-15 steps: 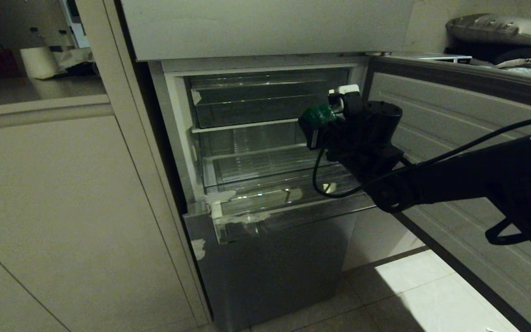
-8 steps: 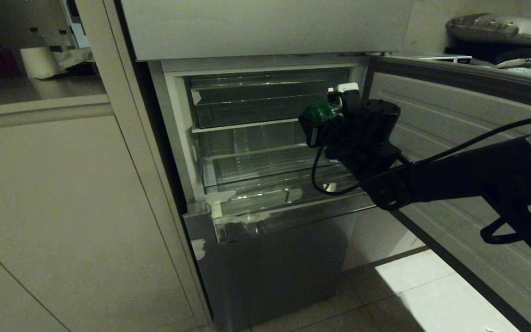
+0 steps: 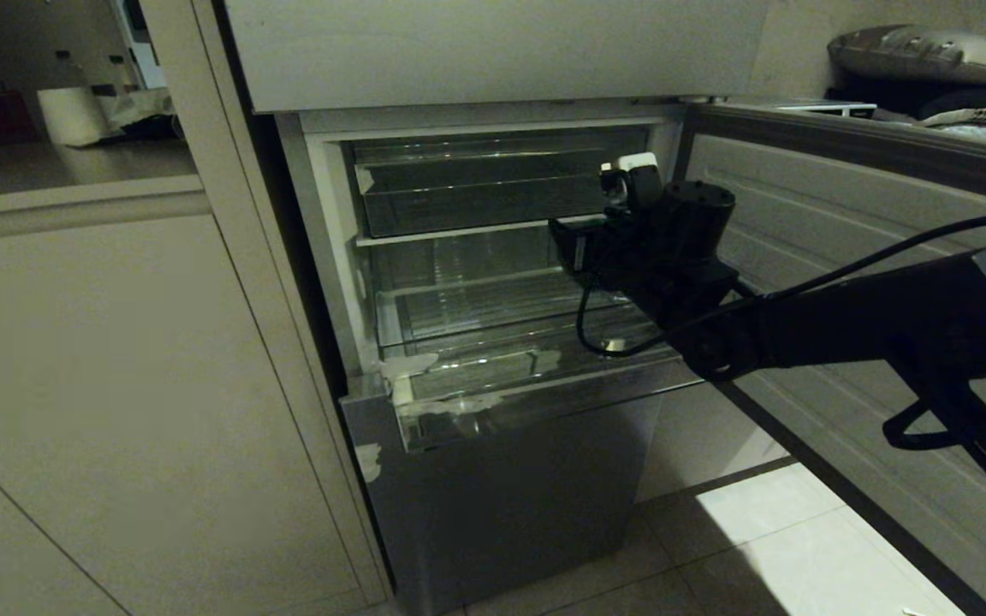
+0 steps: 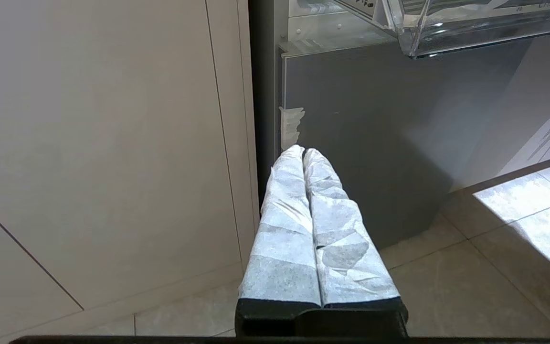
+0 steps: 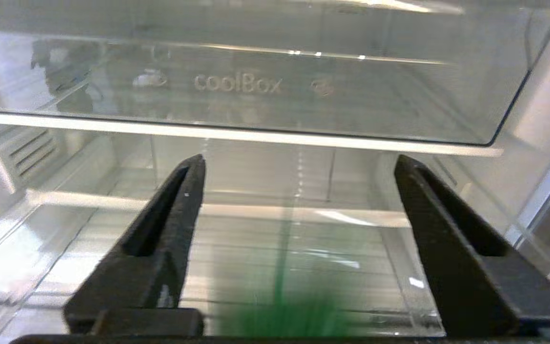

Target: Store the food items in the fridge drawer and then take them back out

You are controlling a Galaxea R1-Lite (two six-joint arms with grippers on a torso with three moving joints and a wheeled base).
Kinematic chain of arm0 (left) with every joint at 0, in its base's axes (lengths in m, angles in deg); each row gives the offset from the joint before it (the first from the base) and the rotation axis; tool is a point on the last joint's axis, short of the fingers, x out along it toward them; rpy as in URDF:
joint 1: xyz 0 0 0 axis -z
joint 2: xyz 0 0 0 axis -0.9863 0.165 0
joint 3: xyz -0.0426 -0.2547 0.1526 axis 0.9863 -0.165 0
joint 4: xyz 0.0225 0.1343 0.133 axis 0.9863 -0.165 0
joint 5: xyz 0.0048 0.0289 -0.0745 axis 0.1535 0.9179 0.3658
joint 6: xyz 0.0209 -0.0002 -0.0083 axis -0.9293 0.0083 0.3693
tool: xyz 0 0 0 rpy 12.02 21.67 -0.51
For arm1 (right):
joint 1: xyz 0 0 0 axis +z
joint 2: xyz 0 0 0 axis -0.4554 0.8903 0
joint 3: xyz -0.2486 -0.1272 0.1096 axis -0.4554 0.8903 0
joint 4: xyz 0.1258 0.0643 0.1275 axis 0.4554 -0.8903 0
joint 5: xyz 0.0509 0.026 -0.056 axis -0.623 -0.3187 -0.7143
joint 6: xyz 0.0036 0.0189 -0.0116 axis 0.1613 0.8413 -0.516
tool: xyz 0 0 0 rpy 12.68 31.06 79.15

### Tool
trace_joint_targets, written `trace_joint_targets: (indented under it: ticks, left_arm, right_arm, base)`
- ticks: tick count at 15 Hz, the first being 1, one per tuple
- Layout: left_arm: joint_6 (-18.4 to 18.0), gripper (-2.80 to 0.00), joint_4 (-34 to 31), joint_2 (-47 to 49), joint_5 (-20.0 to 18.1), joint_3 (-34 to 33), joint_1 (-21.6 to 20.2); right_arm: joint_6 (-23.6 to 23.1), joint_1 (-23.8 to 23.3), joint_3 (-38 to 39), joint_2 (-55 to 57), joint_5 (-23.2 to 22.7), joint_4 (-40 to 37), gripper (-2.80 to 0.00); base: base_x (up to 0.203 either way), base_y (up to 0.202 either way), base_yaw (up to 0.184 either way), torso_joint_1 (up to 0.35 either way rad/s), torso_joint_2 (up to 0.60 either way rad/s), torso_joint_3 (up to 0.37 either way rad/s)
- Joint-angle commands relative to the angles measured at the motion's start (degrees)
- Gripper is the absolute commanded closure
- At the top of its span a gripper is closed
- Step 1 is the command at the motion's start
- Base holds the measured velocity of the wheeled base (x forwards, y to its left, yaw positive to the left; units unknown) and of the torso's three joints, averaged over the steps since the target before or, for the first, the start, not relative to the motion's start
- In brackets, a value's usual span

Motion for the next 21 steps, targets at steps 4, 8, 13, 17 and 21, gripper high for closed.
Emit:
trace_joint_targets:
  ticks: [4,8,13,17,21]
  left_arm:
    - [0.02,0.00,0.02,0.07,0.01,0.00,0.00]
    - [0.02,0.00,0.02,0.07,0.01,0.00,0.00]
    - [0.02,0.00,0.01,0.01,0.01,0.00,0.00]
    - [0.02,0.00,0.02,0.09,0.01,0.00,0.00]
    - [0.02,0.00,-0.06,0.09,0.01,0.00,0.00]
  right_arm:
    - [0.08,-0.02,-0.32,0.11,-0.04,0.18,-2.80]
    - [0.43,0.82,5.75,-9.17,0.06,0.13,-2.80]
    - [2.05,4.85,31.12,-32.84,-0.87,0.27,0.00]
    - [3.80,10.51,53.39,-56.50,-1.86,-2.51,0.00]
    - [5.44,12.70,73.28,-80.96,-1.90,-14.19,0.00]
  base:
    - [0.000,0.000,0.000,0.000,0.00,0.000]
    - [0.000,0.000,0.000,0.000,0.00,0.000]
    - [0.000,0.000,0.000,0.000,0.00,0.000]
    - [0.000,0.000,0.000,0.000,0.00,0.000]
    - [0.000,0.000,0.000,0.000,0.00,0.000]
